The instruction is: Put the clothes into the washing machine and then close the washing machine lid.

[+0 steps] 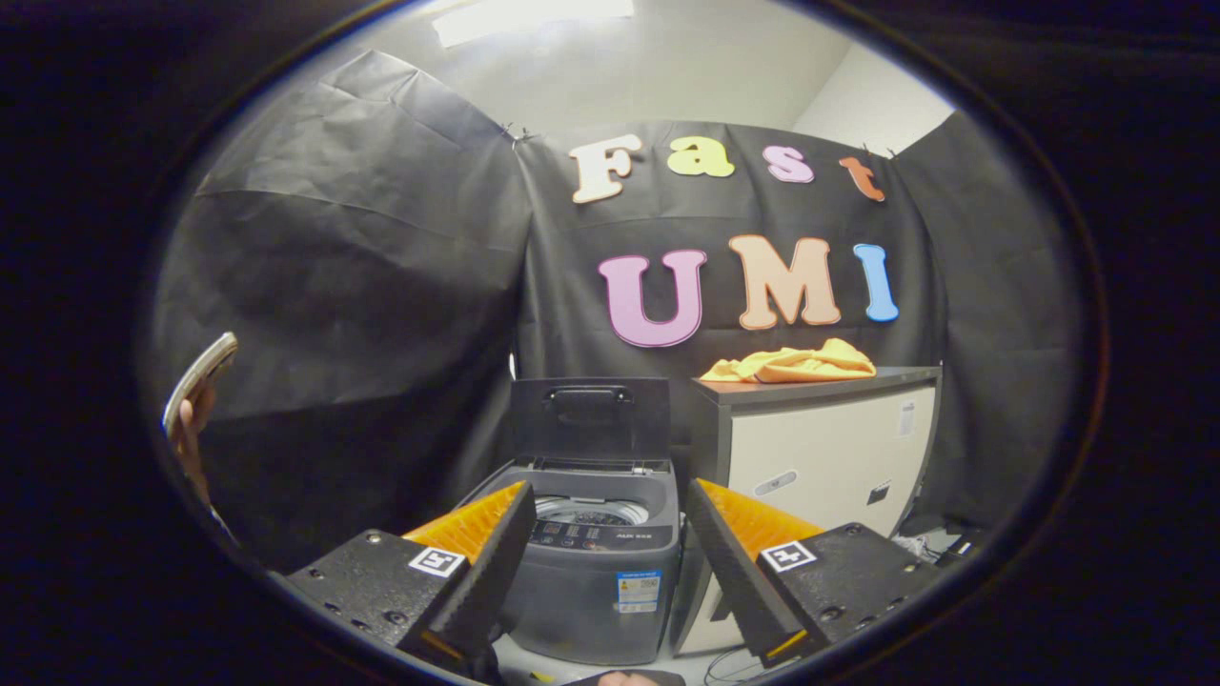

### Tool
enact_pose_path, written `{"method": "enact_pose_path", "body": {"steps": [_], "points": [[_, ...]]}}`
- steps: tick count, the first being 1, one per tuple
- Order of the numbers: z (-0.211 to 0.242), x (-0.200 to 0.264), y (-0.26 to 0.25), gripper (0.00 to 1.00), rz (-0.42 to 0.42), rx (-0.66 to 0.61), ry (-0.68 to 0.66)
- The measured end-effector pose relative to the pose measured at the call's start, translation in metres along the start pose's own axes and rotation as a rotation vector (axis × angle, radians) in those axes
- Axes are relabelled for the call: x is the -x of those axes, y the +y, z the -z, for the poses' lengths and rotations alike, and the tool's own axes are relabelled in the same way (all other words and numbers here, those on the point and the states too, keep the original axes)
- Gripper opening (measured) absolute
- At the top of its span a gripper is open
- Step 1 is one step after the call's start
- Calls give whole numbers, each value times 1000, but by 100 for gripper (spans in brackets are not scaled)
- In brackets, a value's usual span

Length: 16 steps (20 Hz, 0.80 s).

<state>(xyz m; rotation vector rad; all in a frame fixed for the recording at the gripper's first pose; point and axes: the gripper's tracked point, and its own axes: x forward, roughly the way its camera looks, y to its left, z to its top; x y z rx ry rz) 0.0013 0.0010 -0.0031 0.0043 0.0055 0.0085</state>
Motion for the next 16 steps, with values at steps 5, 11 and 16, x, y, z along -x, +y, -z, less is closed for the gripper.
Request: {"method": "enact_pose_path", "body": {"steps": [5,11,16], "points": [[-1,0,0,97,5,1,-6],[0,1,0,97,7,-2,2],[-5,2,-2,97,16,24,-3]]}}
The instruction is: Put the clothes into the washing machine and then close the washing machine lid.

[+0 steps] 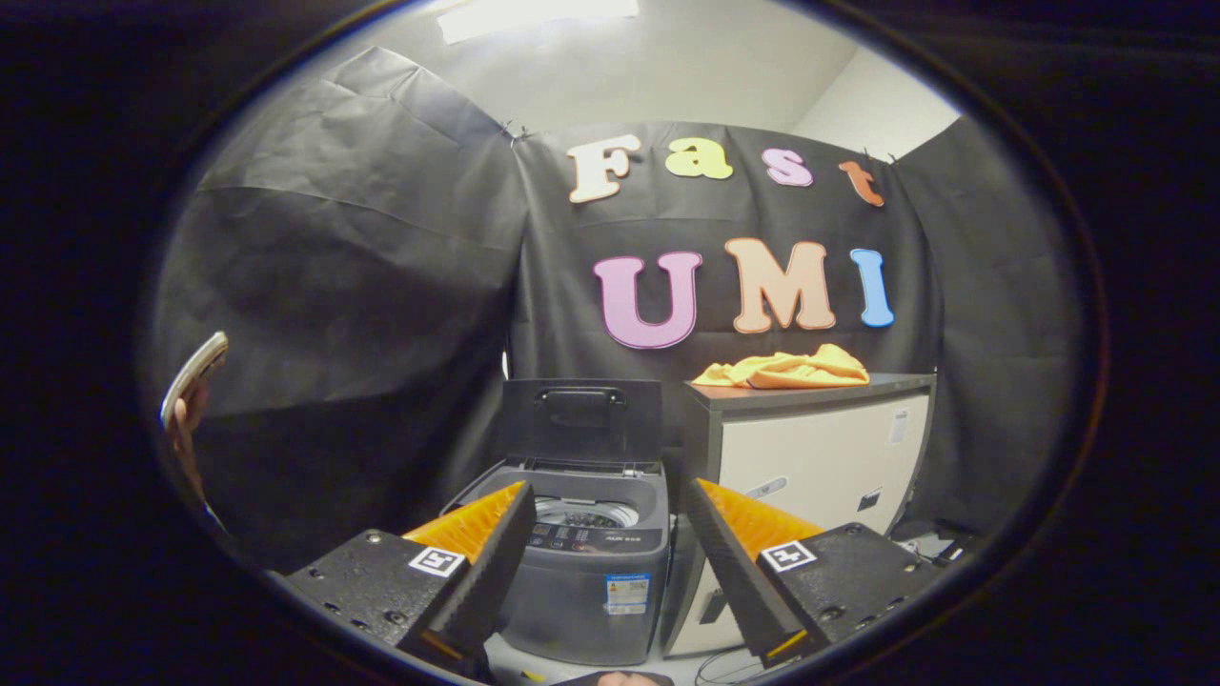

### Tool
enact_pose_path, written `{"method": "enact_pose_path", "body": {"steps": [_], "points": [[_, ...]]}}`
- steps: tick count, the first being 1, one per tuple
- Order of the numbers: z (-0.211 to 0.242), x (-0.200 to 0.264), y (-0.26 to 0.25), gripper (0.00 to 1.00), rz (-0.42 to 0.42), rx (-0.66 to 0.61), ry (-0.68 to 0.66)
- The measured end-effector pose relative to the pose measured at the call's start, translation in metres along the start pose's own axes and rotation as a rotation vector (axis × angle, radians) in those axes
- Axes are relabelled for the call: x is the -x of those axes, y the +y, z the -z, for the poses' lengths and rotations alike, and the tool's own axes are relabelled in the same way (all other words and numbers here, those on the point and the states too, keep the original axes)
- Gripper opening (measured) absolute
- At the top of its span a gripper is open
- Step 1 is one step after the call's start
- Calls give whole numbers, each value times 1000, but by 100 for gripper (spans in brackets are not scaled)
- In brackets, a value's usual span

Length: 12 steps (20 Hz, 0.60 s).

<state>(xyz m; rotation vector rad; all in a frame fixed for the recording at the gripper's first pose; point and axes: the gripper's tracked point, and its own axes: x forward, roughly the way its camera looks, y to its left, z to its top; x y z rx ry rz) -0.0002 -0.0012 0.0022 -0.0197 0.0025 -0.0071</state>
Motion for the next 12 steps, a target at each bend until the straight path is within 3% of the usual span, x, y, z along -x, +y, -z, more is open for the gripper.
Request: {"method": "enact_pose_path", "body": {"steps": [12], "points": [[-11,7,-8,97,62,56,16]]}}
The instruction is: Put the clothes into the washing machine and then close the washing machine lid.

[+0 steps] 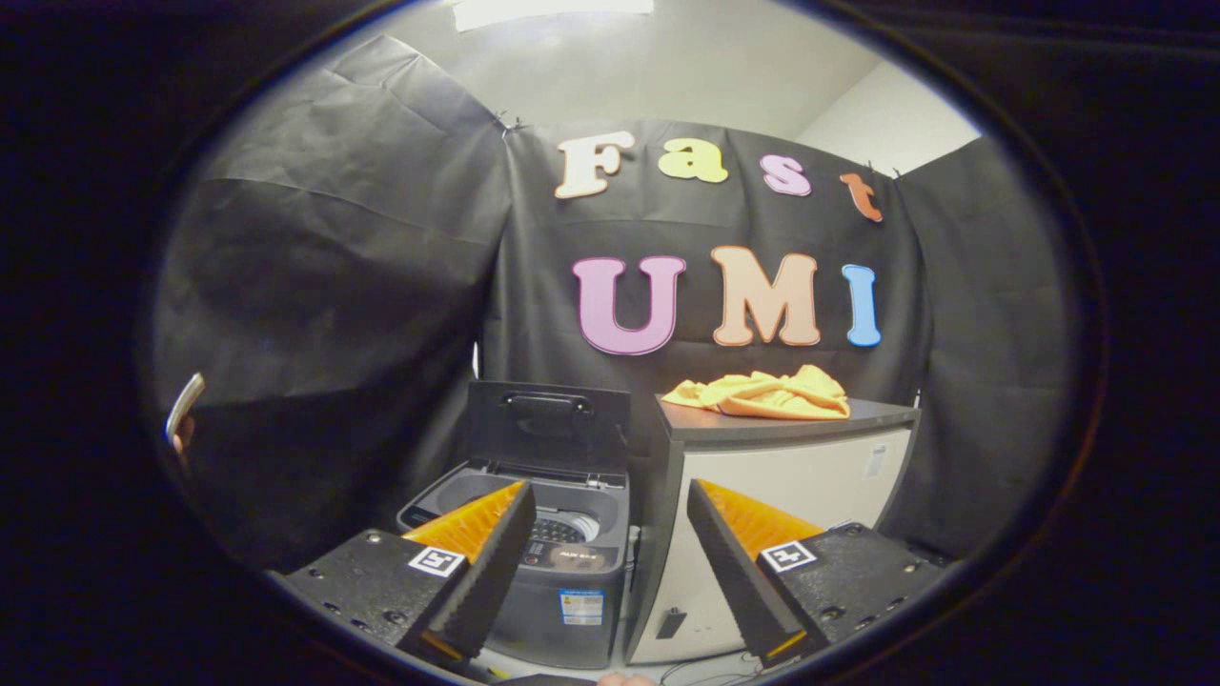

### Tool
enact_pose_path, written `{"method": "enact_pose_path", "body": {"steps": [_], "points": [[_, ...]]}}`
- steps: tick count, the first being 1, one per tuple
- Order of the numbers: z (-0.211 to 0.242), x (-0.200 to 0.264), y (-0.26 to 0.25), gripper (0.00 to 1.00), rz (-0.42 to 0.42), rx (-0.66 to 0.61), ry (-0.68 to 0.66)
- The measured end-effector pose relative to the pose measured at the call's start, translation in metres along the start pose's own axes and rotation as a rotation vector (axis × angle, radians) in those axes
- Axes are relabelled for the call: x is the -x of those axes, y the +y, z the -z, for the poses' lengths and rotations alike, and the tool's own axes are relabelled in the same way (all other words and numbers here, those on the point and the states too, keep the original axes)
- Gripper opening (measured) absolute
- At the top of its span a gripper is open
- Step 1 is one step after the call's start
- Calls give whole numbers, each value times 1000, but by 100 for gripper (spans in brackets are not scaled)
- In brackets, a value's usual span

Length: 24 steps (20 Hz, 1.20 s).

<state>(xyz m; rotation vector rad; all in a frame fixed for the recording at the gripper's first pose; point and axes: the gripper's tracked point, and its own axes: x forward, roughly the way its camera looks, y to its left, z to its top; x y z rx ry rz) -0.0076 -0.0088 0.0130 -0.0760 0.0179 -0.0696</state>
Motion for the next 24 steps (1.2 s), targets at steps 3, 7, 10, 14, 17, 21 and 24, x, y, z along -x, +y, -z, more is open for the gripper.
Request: {"method": "enact_pose_path", "body": {"steps": [3,7,10,14,17,21,24], "points": [[-8,-2,-4,97,11,-4,-10],[-17,-36,-28,97,18,-37,-13],[-22,-55,-41,97,28,-42,-3],[-25,-84,-61,97,34,-49,22],[-33,-103,-77,97,45,-52,19],[-42,-127,-106,97,99,-24,43],[-51,-146,-123,97,129,-30,49]]}}
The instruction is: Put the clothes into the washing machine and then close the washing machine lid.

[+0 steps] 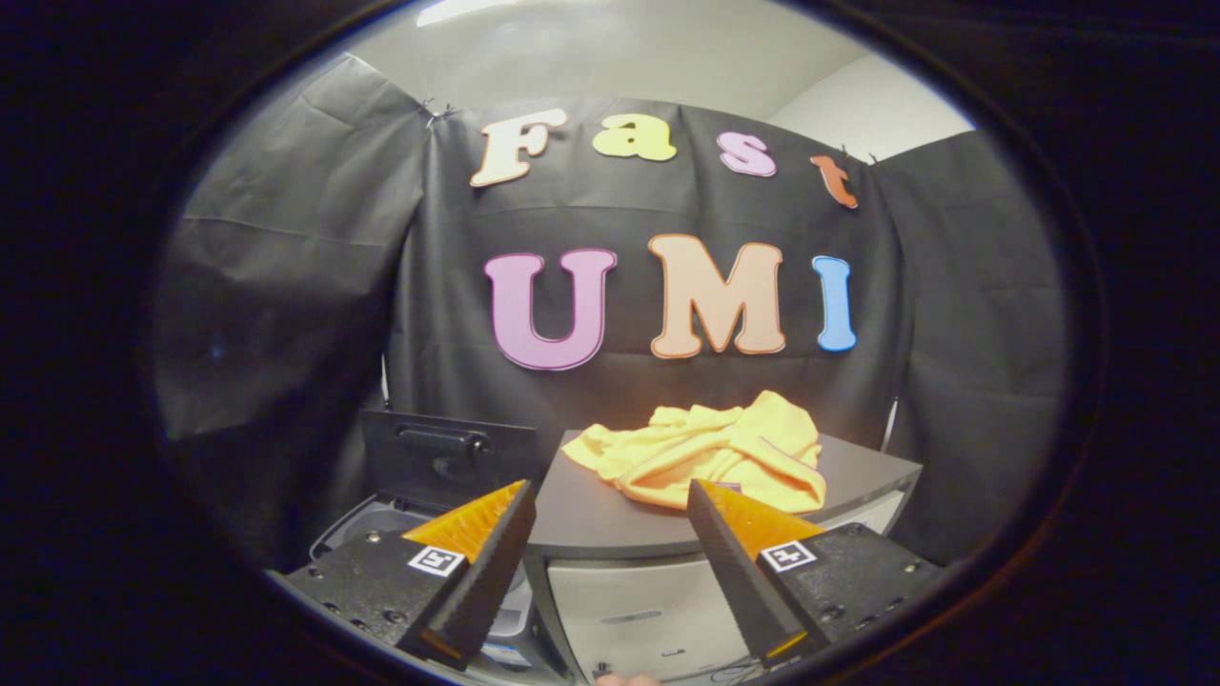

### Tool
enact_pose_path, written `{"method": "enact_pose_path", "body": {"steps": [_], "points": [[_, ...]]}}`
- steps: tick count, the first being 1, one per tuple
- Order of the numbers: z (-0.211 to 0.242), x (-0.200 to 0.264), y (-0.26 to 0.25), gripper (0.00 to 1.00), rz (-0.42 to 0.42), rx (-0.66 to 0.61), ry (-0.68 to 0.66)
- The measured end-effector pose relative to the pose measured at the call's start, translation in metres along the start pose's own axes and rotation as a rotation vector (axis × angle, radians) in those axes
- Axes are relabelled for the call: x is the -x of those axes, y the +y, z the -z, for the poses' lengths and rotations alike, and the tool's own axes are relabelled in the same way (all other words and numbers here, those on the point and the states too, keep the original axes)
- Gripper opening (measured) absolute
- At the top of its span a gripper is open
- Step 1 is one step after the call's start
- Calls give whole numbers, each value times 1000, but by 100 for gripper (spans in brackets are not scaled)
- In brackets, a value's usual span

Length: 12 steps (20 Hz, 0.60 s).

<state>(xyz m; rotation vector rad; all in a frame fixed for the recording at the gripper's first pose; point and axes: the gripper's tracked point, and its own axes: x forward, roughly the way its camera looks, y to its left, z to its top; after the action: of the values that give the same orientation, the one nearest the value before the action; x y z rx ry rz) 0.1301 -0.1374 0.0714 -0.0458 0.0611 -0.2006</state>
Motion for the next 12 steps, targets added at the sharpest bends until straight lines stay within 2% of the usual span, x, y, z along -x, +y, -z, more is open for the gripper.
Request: {"method": "enact_pose_path", "body": {"steps": [6,12], "points": [[-9,-39,-21,97,34,-16,37],[-11,-74,-45,97,88,25,44]]}}
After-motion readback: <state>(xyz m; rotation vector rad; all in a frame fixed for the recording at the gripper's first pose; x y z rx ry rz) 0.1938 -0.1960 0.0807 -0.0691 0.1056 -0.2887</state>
